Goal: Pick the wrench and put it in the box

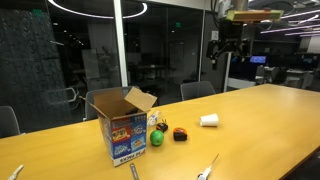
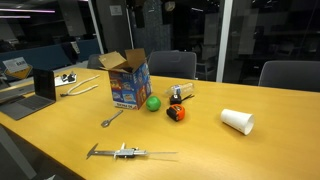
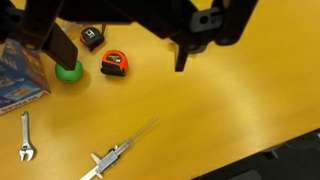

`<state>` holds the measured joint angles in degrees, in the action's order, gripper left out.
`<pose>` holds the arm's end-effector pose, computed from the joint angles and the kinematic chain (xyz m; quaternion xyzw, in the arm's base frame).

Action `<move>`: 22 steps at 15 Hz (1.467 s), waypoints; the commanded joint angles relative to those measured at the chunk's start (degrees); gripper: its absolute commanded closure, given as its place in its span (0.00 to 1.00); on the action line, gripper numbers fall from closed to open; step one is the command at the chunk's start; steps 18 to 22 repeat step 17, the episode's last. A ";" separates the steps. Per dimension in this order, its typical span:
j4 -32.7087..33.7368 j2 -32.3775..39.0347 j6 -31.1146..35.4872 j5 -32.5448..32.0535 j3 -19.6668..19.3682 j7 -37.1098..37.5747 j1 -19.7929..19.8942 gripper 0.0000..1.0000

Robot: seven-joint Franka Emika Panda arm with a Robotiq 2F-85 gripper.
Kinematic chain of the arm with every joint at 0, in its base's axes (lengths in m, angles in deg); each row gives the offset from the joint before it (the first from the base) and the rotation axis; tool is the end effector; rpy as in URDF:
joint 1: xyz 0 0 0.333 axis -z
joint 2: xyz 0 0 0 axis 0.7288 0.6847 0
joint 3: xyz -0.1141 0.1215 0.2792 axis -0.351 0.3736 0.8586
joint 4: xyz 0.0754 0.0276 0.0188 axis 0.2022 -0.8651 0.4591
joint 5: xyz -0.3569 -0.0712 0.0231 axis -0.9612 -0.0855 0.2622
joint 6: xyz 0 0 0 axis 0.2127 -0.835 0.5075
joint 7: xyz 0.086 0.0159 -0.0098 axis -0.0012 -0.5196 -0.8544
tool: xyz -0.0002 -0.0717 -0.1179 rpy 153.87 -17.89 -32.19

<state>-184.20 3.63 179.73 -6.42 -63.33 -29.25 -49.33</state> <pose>0.3786 0.0121 0.5493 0.9897 -0.1400 0.0136 0.0255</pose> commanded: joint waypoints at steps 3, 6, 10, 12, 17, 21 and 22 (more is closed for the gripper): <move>-15.24 -16.31 4.52 5.39 -3.56 -16.71 -0.16 0.00; -17.83 -19.39 2.74 6.65 -4.55 -21.30 0.10 0.00; -17.65 -18.39 1.43 5.48 -3.67 -21.41 1.13 0.00; -18.25 -18.73 1.27 5.46 -3.70 -21.77 1.09 0.00; -18.33 -18.73 1.25 5.45 -3.72 -22.01 1.07 0.00; -18.33 -18.73 1.25 5.45 -3.72 -22.01 1.07 0.00; -18.33 -18.73 1.25 5.45 -3.72 -22.01 1.07 0.00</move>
